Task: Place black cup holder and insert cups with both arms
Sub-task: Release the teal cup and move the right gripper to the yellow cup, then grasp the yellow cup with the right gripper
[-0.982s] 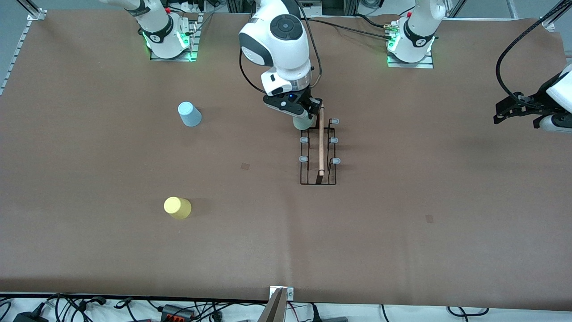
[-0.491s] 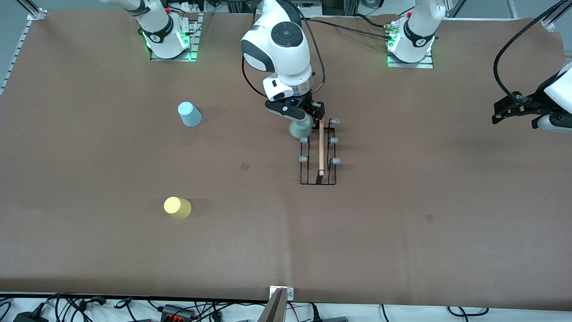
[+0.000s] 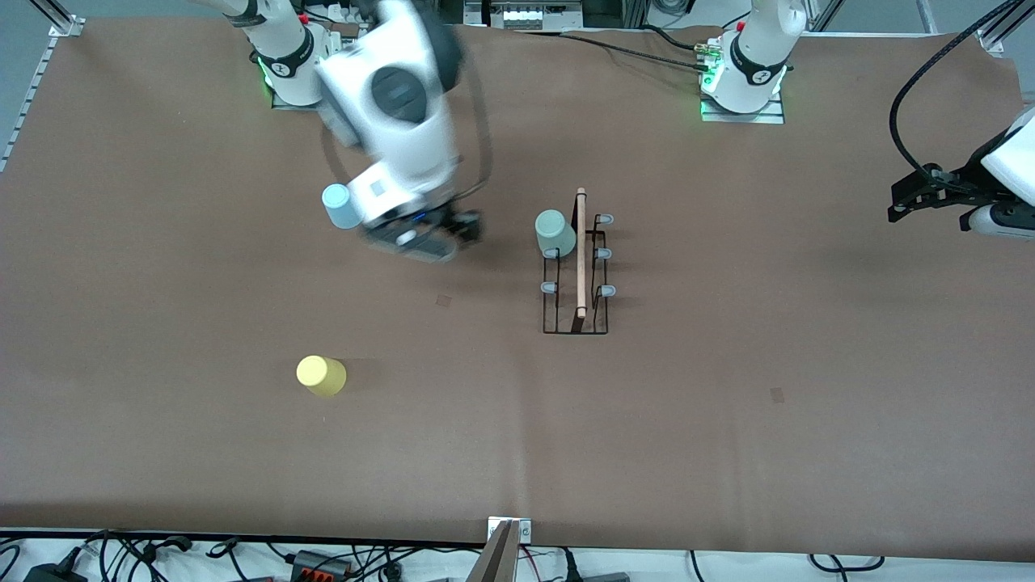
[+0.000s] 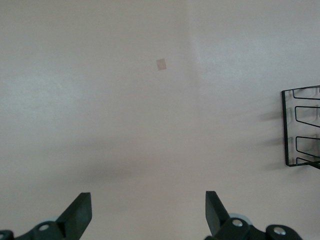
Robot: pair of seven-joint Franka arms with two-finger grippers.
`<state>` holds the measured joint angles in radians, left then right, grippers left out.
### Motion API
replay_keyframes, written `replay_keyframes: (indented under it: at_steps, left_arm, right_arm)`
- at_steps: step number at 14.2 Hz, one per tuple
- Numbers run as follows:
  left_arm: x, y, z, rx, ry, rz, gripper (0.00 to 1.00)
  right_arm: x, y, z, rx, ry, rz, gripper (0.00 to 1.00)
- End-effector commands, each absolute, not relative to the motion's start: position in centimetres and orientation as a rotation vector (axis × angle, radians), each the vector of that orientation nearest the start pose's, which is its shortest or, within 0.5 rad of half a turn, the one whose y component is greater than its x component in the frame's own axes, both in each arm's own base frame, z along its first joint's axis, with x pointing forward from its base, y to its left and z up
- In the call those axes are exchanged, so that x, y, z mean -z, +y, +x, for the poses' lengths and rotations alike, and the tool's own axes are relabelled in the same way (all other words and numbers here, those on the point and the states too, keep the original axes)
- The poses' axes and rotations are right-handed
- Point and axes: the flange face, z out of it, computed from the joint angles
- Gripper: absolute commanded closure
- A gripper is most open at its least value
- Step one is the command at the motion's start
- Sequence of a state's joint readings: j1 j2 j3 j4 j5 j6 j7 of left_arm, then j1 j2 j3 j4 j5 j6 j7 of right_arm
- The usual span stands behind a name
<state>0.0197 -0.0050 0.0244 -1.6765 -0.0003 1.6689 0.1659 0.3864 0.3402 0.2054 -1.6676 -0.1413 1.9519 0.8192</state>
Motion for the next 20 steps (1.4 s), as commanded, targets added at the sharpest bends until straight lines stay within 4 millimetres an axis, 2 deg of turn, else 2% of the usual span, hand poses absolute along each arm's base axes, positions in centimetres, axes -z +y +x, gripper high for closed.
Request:
replay_keyframes:
  at_steps: [1, 2, 4, 7, 9, 14, 20]
  left_arm:
    - [-59.2, 2.1, 55.4, 0.003, 0.201, -3.156, 0.00]
    - [-59.2, 2.1, 55.4, 0.003, 0.201, -3.156, 0.00]
    - [-59.3, 2.1, 55.3, 0.003, 0.203, -3.155, 0.00]
    - [-59.2, 2.1, 55.3, 0.001, 0.203, -3.156, 0.00]
    - [-59.3, 2.1, 55.3, 0.003, 0.201, -3.156, 0.00]
    - [-59.3, 2.1, 55.3, 0.001, 0.201, -3.156, 0.00]
    - [-59.2, 2.1, 55.3, -0.001, 0.206, -3.156, 0.00]
  right_arm:
    - [-39.3, 25.6, 58.3, -0.012, 0.142, -3.243, 0.00]
    - [-38.6, 22.5, 60.1, 0.012, 0.085, -3.249, 0.00]
    - [-36.3, 18.9, 62.5, 0.065, -0.026, -3.236, 0.00]
    - [-33.7, 15.2, 65.6, 0.204, -0.113, -3.196, 0.00]
    - [-31.6, 13.6, 67.2, 0.303, -0.127, -3.172, 0.00]
    - [-25.9, 13.8, 69.0, 0.468, -0.116, -3.097, 0.00]
    - [-22.3, 14.2, 68.7, 0.453, -0.129, -3.090, 0.00]
